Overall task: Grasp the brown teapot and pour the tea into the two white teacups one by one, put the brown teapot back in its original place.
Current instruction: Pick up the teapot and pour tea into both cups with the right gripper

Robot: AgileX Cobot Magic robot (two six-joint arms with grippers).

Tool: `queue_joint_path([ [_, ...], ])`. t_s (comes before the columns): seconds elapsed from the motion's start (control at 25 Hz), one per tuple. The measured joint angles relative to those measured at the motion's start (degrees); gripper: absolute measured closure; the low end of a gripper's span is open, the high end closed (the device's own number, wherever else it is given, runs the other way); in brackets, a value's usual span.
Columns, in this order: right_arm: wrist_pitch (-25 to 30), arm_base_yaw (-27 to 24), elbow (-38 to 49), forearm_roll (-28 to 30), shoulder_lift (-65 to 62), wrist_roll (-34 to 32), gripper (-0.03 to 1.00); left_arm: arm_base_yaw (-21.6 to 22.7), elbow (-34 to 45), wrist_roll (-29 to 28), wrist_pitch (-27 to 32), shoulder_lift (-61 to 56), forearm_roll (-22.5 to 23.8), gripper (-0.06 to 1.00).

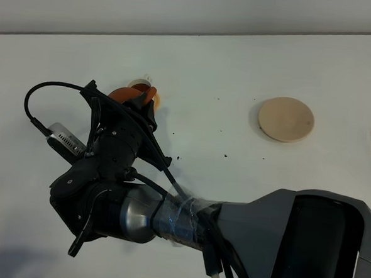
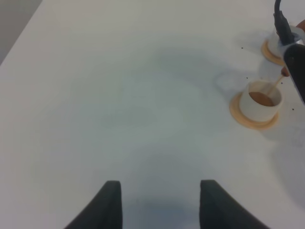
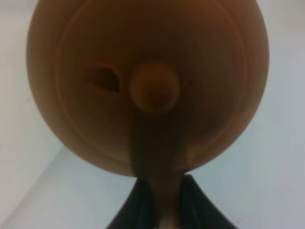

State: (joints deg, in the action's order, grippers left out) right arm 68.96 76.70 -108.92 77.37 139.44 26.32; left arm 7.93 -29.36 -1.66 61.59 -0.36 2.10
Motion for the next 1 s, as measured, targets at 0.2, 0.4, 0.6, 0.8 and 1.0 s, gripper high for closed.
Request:
queue_joint_path([
  [0.2,0.00,0.00,0.00,0.72,0.00,0.35,0.88,0.00,0.00,0.00,0.00,0.00,0.00,0.56],
  [0.4,0.00,0.27,0.00,1.99,0.00,0.41,0.88,0.00,0.00,0.00,0.00,0.00,0.00,0.56],
  [0.6,0.00,0.53,0.00,2.44,0.00,0.80,0.88,0.00,0.00,0.00,0.00,0.00,0.00,0.56],
  [0.8,0.00,0.57,0.00,2.62,0.00,1.32,0.88,0.00,0.00,0.00,0.00,0.00,0.00,0.56],
  [1.0,0.00,0.57,0.00,3.12,0.00,1.77,0.88,0.00,0.00,0.00,0.00,0.00,0.00,0.56],
])
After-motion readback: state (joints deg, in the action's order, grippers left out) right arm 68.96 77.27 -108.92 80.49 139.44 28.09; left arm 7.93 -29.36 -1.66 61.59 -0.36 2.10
